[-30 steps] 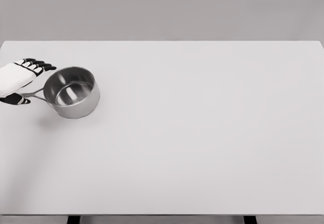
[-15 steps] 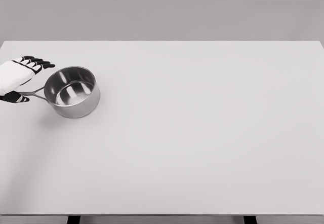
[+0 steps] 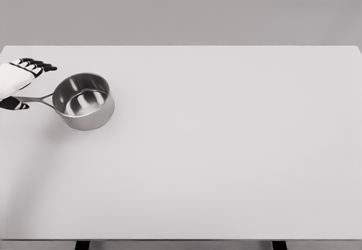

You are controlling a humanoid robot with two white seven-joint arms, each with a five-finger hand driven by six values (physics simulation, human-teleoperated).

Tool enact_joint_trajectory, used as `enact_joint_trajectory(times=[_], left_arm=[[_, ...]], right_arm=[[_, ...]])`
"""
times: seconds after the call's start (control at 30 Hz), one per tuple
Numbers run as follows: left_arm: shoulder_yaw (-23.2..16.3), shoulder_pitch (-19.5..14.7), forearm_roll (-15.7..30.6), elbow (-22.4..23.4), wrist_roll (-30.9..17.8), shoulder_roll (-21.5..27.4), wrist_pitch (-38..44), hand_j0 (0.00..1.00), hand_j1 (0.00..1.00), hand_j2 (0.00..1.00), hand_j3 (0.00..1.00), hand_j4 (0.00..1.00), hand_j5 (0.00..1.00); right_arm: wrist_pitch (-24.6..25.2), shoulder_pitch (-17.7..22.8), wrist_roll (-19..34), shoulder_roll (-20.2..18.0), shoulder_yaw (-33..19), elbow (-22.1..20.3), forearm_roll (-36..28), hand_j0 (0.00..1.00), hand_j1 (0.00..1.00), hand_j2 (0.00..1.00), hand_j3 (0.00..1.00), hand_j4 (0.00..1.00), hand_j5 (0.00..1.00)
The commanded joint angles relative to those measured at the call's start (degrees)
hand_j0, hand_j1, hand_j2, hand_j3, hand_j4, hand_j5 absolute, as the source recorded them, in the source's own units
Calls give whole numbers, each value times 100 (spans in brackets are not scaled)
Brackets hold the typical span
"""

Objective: Rotate pot handle

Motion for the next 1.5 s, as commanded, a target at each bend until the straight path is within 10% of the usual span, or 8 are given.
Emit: enact_joint_trajectory(times=[0.0, 1.47], left_arm=[[5, 0, -13, 21, 4, 9, 13, 100, 100, 100, 100, 100, 100], [14, -378, -92, 918, 21, 168, 13, 100, 100, 100, 100, 100, 100]], right_arm=[[0, 0, 1, 0, 0, 0, 1, 100, 100, 100, 100, 100, 100], [0, 0, 1, 0, 0, 0, 1, 100, 100, 100, 100, 100, 100]])
